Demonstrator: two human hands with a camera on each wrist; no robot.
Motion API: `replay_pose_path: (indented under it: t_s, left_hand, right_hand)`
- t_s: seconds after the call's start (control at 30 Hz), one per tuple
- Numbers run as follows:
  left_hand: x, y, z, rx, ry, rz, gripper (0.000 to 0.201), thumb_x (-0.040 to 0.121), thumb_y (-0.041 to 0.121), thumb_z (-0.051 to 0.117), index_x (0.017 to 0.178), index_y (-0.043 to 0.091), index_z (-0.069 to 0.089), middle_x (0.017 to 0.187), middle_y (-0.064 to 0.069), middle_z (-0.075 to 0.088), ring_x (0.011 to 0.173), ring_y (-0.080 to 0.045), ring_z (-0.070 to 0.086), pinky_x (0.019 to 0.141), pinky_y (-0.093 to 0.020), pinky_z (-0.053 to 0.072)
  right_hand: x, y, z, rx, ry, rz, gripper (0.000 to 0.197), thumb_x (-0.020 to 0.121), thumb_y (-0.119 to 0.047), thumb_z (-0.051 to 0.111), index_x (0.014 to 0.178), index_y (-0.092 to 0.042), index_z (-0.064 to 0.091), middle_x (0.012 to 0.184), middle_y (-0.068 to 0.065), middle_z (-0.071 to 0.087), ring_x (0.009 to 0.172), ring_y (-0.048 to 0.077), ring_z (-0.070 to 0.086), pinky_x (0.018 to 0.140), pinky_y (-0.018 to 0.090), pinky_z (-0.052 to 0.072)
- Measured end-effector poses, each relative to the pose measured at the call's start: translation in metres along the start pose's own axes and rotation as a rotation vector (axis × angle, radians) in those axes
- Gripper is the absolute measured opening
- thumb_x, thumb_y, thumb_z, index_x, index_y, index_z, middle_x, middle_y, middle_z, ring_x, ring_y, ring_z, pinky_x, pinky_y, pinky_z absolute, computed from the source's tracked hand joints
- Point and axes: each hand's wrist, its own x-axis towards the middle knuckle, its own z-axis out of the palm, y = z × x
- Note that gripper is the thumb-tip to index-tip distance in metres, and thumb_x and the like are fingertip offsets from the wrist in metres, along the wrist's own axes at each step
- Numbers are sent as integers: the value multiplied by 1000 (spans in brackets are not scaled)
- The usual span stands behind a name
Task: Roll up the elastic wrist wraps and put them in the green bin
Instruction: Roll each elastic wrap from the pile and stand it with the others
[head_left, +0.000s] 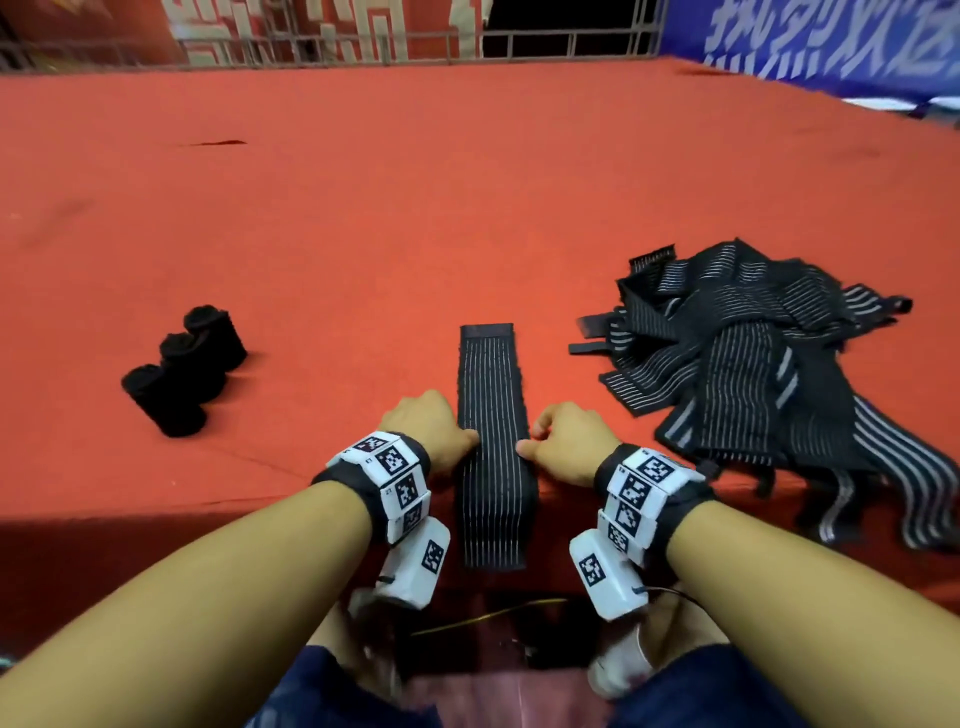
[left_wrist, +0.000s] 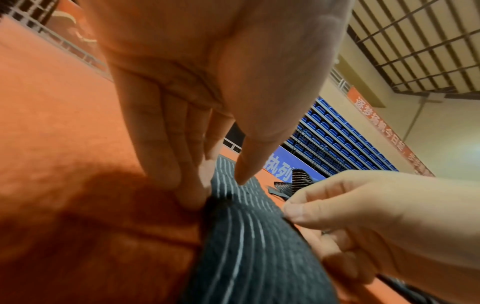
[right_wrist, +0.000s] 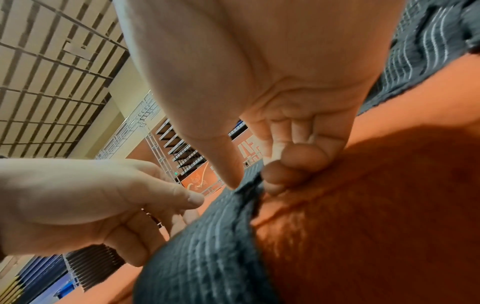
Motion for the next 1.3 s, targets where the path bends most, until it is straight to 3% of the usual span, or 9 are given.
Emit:
replay_pose_path:
  t_s: [0.07, 0.17, 0.33, 0.43, 0.63, 0.9, 1.03, 1.17, 1.3]
  left_hand:
    - [-5, -1, 6, -95, -28, -11, 39, 84, 50, 72, 82, 12, 67, 82, -8, 71, 78, -28, 69, 67, -34, 54]
    - [-12, -4, 13, -160, -1, -14, 37, 85, 48, 74, 85, 11, 69, 85, -9, 72, 79, -27, 69, 66, -33, 52]
    - [-22, -7, 18, -282, 0, -32, 40, 85, 46, 77, 76, 8, 71, 71, -8, 74, 69, -26, 73, 72, -39, 62]
    - [-30, -4, 20, -362, -40, -39, 40, 80, 41, 84, 71, 8, 63, 78, -11, 75, 72, -28, 74, 69, -44, 64]
    - [-40, 2, 25, -440, -36, 20, 36, 80, 22, 85, 77, 22, 49, 99, -8, 73, 93, -29, 70, 86, -39, 56]
    - [-35, -3, 32, -790, -52, 43, 49, 81, 17, 84, 109, 19, 44, 102, -9, 72, 92, -25, 73, 88, -46, 58]
    - [-36, -2, 29, -927, -115, 109, 29, 85, 6, 79, 107, 14, 62, 106, -12, 75, 90, -20, 74, 80, -34, 60]
    - [-35, 2, 13, -1089, 38, 115, 16, 91, 6, 72, 106, 5, 70, 94, -8, 75, 73, -12, 72, 58, -21, 54]
    - [-32, 4, 6, -1171, 79, 135, 18, 92, 8, 72, 109, 5, 70, 102, -12, 76, 92, -24, 73, 78, -35, 61]
  right_hand:
    - [-6, -3, 5, 25, -7, -14, 28, 92, -37, 69, 82, -12, 60, 77, 5, 68, 73, 23, 65, 63, 27, 49]
    - [-12, -3, 12, 63, -5, -12, 32, 90, -40, 71, 89, -9, 62, 88, 9, 71, 82, 26, 69, 74, 33, 56]
    - [-25, 0, 18, 25, 95, 19, 37, 86, -36, 77, 68, -14, 53, 69, 1, 57, 68, 22, 56, 53, 28, 39]
    - [-25, -4, 23, 52, 68, 37, 32, 81, -35, 82, 77, -12, 60, 83, 5, 66, 79, 24, 64, 64, 29, 47]
    - [-20, -4, 26, 124, 35, 29, 29, 81, -29, 82, 88, -15, 58, 95, 6, 69, 92, 26, 68, 76, 30, 50]
    - [-6, -3, 19, 778, 164, 0, 30, 88, -6, 74, 97, -21, 50, 94, 8, 68, 90, 29, 70, 86, 49, 59]
    - [-4, -6, 11, 865, 205, -30, 32, 89, -16, 76, 110, -18, 52, 94, 5, 67, 79, 19, 69, 69, 35, 55]
    - [-18, -9, 8, 802, -7, -55, 36, 90, -13, 75, 118, -6, 54, 93, 9, 67, 58, 3, 62, 47, 16, 46]
    - [-25, -6, 14, 755, -78, -137, 25, 90, 5, 69, 114, 3, 63, 98, 16, 73, 65, 7, 69, 55, 18, 53]
